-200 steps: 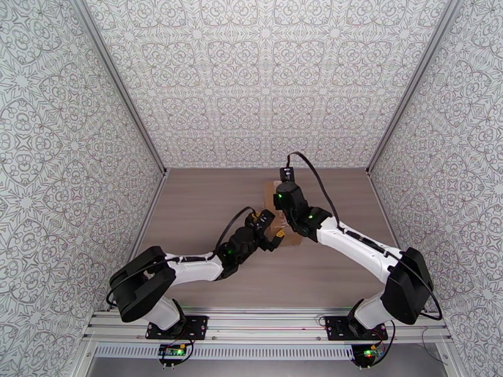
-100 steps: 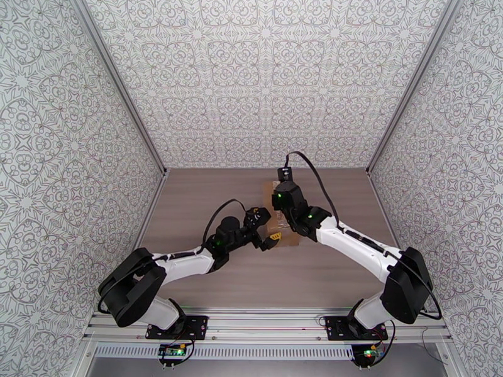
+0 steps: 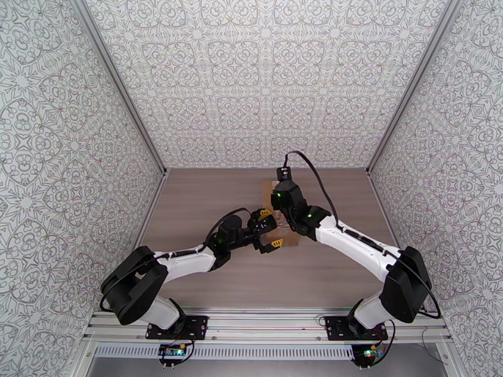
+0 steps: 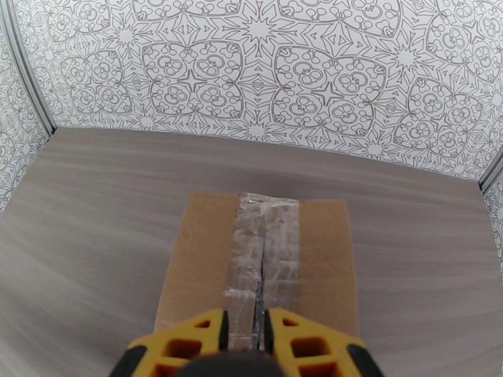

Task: Unpack the express box

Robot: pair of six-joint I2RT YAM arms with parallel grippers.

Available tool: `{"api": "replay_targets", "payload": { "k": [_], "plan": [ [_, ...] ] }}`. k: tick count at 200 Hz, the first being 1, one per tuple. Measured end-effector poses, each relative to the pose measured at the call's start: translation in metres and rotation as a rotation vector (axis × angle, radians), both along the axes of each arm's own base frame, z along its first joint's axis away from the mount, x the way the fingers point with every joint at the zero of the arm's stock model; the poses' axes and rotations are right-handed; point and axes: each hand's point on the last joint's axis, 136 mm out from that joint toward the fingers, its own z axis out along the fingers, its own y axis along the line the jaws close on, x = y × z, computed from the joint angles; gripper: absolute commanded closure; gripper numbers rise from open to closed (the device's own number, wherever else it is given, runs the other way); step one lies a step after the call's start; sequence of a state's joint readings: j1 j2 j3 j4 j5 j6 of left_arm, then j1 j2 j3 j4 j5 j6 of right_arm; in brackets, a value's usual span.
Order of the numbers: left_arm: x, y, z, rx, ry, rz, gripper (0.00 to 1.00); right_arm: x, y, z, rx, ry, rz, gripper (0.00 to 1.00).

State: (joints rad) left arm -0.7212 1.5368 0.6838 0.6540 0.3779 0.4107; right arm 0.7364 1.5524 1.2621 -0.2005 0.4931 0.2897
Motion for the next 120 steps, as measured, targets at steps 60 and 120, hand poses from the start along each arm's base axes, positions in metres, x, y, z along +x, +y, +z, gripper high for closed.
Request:
{"api": "replay_targets", "payload": {
  "k": [60, 120],
  "plan": [
    [0.014, -0.002, -0.016, 0.054, -0.02, 0.03, 0.13, -0.001, -0.001, -0.001, 0.001, 0.011, -0.004, 1.0],
    [0.021, -0.016, -0.017, 0.095, -0.068, 0.092, 0.25, -0.002, -0.004, -0.001, 0.026, 0.04, -0.03, 1.0]
  ]
}}
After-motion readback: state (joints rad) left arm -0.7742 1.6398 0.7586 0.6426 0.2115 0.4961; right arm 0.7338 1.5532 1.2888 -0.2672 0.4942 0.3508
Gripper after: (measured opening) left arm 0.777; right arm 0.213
